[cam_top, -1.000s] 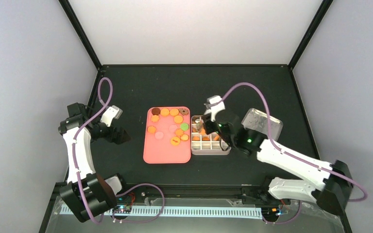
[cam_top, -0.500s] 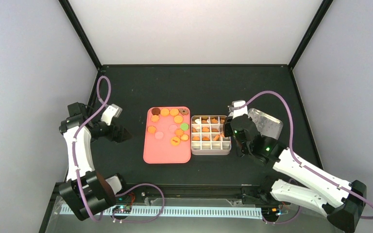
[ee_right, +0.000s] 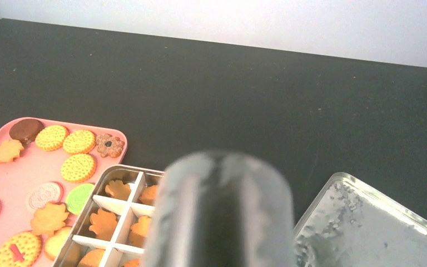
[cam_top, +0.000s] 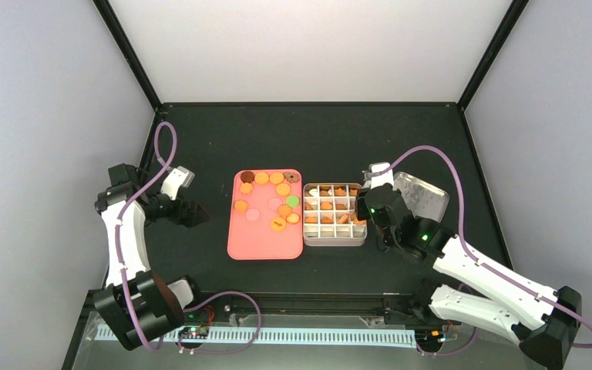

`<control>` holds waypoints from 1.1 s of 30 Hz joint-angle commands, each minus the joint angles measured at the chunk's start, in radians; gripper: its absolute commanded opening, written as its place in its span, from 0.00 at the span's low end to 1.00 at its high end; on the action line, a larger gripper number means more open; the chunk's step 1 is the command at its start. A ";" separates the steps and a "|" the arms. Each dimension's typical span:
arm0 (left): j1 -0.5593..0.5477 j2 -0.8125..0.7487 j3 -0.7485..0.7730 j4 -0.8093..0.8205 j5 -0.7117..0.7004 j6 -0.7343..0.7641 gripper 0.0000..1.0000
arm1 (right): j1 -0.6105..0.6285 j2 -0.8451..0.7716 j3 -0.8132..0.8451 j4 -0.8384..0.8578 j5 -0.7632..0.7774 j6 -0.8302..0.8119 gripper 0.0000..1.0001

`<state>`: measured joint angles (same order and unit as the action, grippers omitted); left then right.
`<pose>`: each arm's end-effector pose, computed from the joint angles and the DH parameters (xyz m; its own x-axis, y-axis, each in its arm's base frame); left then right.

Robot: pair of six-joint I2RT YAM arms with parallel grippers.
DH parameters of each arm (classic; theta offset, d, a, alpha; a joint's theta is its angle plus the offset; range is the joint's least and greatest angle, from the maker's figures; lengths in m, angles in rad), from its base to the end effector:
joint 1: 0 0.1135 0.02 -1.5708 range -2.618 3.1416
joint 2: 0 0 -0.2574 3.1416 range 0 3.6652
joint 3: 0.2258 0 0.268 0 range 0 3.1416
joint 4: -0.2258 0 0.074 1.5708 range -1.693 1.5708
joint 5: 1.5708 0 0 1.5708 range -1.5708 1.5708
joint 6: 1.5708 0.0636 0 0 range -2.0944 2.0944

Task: Pack the cookies
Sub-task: Place the fake cookies in the empty pocket of the box.

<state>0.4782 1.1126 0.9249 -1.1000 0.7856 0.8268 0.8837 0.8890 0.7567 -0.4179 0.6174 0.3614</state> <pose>0.2046 0.0554 0.2403 -0.6876 0.2295 -0.6888 0.5257 0.8117 -0.2544 0.1756 0.1559 0.2726 -0.4224 -0.0603 -0.9044 -0.1796 0.9836 0.0183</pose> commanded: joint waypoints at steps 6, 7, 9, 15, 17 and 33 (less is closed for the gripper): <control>0.008 -0.019 0.012 0.012 0.003 0.021 0.99 | -0.003 -0.027 0.001 0.002 0.001 0.001 0.42; 0.007 -0.020 0.012 0.011 0.003 0.020 0.99 | -0.004 -0.033 0.004 0.000 0.000 0.001 0.42; 0.007 -0.020 0.014 0.009 0.003 0.021 0.99 | -0.004 -0.042 0.012 -0.002 -0.004 0.001 0.40; 0.007 -0.022 0.017 0.009 -0.002 0.022 0.99 | -0.004 -0.046 0.015 -0.005 0.002 0.006 0.32; 0.007 -0.023 0.017 0.008 -0.004 0.023 0.99 | -0.004 -0.042 0.009 -0.005 0.006 0.009 0.31; 0.008 -0.015 0.046 -0.001 -0.011 0.020 0.99 | -0.004 0.019 -0.020 0.003 -0.007 0.006 0.22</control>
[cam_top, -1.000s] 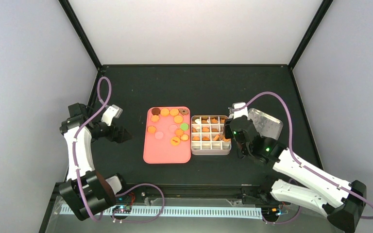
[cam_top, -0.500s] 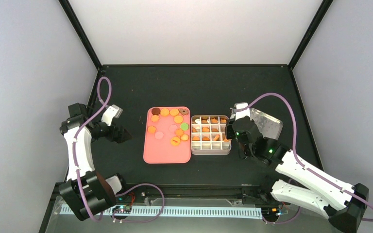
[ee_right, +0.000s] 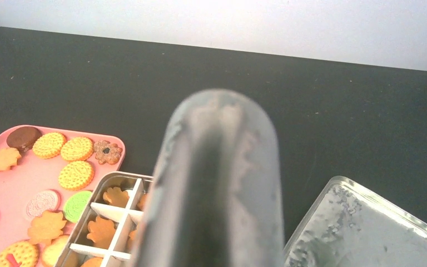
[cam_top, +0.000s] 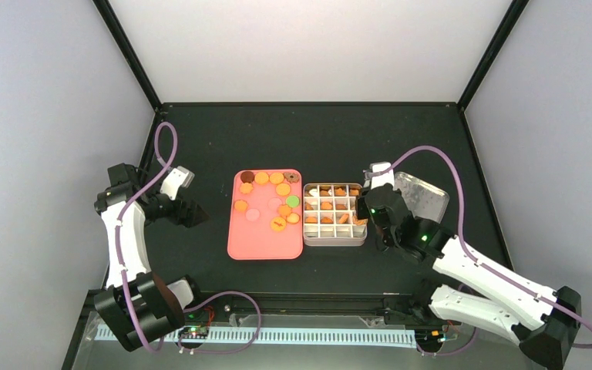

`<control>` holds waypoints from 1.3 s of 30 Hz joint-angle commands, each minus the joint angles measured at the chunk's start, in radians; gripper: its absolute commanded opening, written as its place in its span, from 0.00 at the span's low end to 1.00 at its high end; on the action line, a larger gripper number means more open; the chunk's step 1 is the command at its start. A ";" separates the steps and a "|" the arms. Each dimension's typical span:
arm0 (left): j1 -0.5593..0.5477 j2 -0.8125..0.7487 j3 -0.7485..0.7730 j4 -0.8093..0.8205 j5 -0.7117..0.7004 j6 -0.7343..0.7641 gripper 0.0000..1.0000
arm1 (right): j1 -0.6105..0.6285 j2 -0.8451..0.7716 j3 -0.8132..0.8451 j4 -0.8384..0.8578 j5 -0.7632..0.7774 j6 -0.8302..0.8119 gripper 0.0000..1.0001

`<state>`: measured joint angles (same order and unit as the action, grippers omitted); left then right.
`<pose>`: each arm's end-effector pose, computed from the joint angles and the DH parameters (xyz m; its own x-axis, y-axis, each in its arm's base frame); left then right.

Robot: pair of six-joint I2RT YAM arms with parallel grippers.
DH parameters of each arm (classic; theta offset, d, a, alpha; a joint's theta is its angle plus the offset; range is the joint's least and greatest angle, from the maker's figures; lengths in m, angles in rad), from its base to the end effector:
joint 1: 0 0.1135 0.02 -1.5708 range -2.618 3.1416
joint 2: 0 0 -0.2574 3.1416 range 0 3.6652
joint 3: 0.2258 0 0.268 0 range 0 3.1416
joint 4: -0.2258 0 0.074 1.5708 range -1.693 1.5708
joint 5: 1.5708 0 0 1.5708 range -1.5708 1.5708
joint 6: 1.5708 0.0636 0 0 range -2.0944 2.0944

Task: Pack the cookies
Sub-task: Place the fake cookies in the empty pocket of the box.

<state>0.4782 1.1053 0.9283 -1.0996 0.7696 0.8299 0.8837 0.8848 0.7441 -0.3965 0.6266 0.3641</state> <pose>0.2040 0.0559 0.2421 -0.6852 0.2417 -0.6871 0.5248 0.8180 -0.2355 0.1759 0.1556 0.2712 -0.4125 -0.0480 -0.9097 -0.1710 0.9849 0.0255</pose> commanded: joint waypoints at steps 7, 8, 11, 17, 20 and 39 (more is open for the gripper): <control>0.007 -0.005 0.046 0.001 0.006 0.012 0.99 | -0.003 0.055 0.011 0.005 -0.080 -0.008 0.16; 0.007 -0.003 0.047 0.003 0.004 0.012 0.99 | -0.002 0.055 0.013 0.010 -0.089 -0.013 0.16; 0.007 0.001 0.052 0.003 0.004 0.011 0.99 | -0.003 0.048 0.015 0.028 -0.117 -0.025 0.14; 0.007 0.015 0.066 0.000 0.007 0.002 0.99 | 0.000 0.047 0.014 0.019 -0.108 -0.039 0.10; 0.007 0.015 0.069 0.000 0.008 0.003 0.99 | -0.003 0.041 0.012 -0.004 -0.062 -0.037 0.09; 0.007 0.010 0.064 -0.006 0.001 0.009 0.99 | -0.001 0.025 0.040 0.002 0.004 -0.105 0.07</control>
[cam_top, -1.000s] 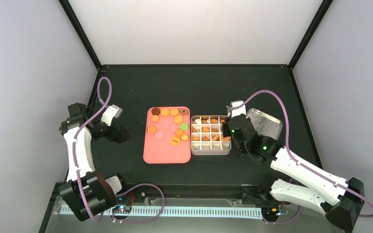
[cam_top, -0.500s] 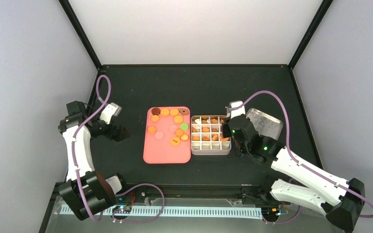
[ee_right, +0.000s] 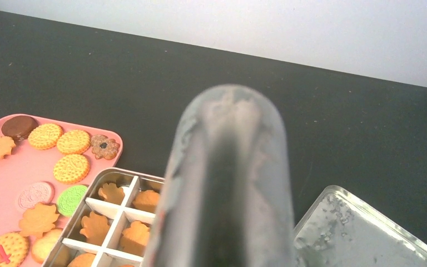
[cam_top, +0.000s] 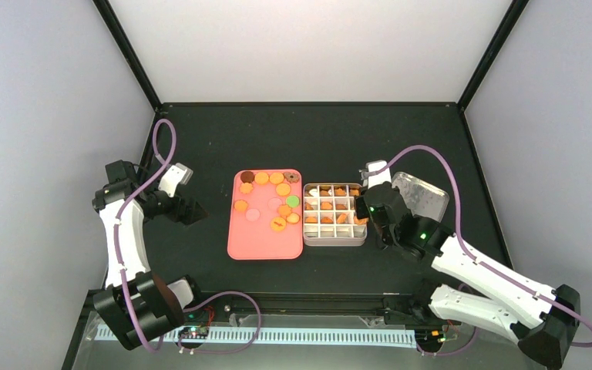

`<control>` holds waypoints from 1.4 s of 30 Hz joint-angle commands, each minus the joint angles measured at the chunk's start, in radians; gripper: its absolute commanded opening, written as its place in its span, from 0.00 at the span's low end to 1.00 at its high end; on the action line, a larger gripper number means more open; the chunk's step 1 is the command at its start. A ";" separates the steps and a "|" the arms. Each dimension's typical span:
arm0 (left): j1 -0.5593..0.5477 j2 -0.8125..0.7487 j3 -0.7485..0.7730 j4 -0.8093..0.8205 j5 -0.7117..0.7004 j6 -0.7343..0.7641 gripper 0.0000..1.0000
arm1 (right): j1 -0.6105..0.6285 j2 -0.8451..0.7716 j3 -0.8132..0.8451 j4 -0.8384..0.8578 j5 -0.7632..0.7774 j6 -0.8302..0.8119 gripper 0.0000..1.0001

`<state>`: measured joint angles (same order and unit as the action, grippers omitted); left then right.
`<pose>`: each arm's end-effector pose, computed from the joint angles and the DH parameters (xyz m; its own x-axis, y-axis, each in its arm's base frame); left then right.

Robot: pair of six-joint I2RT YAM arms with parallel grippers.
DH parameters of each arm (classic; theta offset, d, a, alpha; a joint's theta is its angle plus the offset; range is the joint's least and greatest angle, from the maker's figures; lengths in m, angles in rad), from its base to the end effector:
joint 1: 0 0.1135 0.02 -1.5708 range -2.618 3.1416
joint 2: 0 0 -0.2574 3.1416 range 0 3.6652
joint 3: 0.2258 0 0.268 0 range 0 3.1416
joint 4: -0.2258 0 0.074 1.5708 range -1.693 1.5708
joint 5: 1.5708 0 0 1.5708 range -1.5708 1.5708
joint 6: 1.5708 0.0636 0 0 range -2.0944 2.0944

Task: Pack the cookies
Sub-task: Place the fake cookies in the empty pocket of the box.

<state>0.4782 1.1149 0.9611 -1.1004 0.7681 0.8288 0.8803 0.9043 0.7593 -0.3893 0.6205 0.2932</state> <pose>0.2079 0.0580 0.2501 -0.6725 0.2486 -0.6971 0.5280 0.8211 -0.2167 0.1790 0.1585 0.2734 -0.3997 -0.1146 -0.9095 -0.2016 0.9789 -0.0347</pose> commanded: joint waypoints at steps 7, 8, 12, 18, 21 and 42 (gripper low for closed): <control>0.008 0.004 0.032 -0.004 0.005 0.010 0.99 | 0.003 0.004 0.041 0.031 -0.017 -0.072 0.07; 0.007 0.003 0.031 -0.004 0.004 0.010 0.99 | 0.003 0.004 0.041 0.038 -0.018 -0.076 0.07; 0.007 0.002 0.033 -0.007 0.003 0.011 0.99 | 0.003 0.013 0.044 0.064 -0.021 -0.121 0.07; 0.008 -0.001 0.034 -0.010 0.002 0.015 0.99 | 0.002 0.035 0.043 0.089 -0.047 -0.156 0.06; 0.007 -0.002 0.036 -0.013 -0.001 0.017 0.99 | 0.004 0.034 0.043 0.087 -0.060 -0.153 0.06; 0.007 -0.010 0.061 -0.054 -0.050 0.015 0.99 | 0.088 0.398 0.368 0.366 -0.360 -0.148 0.16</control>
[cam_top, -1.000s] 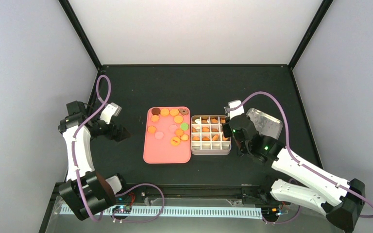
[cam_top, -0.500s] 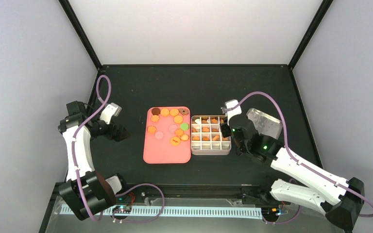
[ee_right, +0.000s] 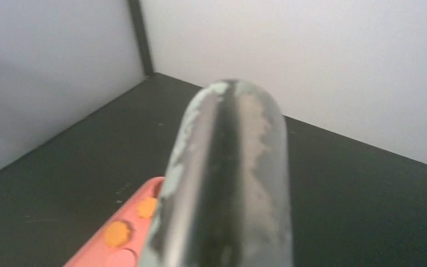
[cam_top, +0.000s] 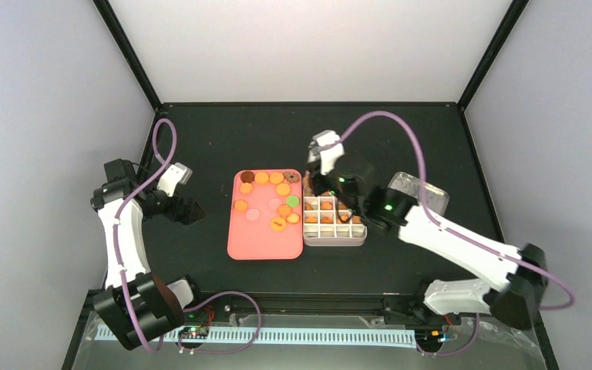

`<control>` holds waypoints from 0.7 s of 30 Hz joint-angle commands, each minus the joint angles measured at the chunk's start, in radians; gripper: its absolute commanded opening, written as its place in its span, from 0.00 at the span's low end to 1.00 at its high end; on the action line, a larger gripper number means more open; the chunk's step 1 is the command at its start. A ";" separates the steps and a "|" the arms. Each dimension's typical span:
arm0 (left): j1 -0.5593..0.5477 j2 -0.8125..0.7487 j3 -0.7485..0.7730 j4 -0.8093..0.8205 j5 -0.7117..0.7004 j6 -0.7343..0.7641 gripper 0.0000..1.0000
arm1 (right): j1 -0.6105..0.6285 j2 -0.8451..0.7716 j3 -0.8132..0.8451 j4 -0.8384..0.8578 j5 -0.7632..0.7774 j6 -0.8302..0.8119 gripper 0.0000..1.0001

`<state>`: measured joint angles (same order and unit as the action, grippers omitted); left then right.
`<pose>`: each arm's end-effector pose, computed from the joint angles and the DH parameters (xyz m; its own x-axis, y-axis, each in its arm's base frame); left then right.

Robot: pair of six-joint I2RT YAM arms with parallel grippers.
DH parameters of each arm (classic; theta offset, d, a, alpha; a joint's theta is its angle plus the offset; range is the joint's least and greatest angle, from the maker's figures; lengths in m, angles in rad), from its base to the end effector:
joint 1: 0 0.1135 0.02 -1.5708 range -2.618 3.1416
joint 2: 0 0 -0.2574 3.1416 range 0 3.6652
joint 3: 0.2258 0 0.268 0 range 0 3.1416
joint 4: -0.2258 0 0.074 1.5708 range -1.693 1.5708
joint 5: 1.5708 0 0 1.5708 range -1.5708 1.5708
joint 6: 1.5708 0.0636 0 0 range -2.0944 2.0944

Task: Pack the cookies
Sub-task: Place the fake cookies in the empty pocket of the box, then pick up the fake cookies from the plate.

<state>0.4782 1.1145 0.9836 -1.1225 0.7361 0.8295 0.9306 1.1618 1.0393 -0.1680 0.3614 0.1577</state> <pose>0.2071 0.0593 0.2549 -0.6839 0.2612 -0.6812 0.5175 0.8319 -0.2005 0.2045 0.2369 0.3391 -0.2550 -0.0964 -0.9621 -0.5141 0.8562 0.0505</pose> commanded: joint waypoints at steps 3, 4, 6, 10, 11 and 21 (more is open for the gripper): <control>0.009 -0.015 0.039 -0.043 -0.022 0.021 0.99 | 0.045 0.275 0.176 0.193 -0.149 -0.003 0.20; 0.008 -0.017 0.039 -0.046 -0.028 0.023 0.99 | 0.046 0.318 0.204 0.207 -0.169 0.004 0.21; 0.008 -0.023 0.038 -0.052 -0.037 0.032 0.99 | 0.047 0.397 0.263 0.226 -0.218 0.018 0.23; 0.008 -0.034 0.031 -0.055 -0.046 0.036 0.99 | 0.068 0.542 0.380 0.232 -0.258 0.019 0.25; 0.009 -0.033 0.029 -0.054 -0.051 0.035 0.99 | 0.074 0.577 0.417 0.231 -0.260 0.013 0.26; 0.016 -0.024 0.034 -0.062 -0.097 0.034 0.99 | 0.077 0.844 0.668 0.185 -0.231 -0.020 0.30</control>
<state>0.4789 1.0977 0.9852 -1.1584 0.6582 0.8387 1.0088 1.9469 1.6096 0.0013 0.1165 0.1585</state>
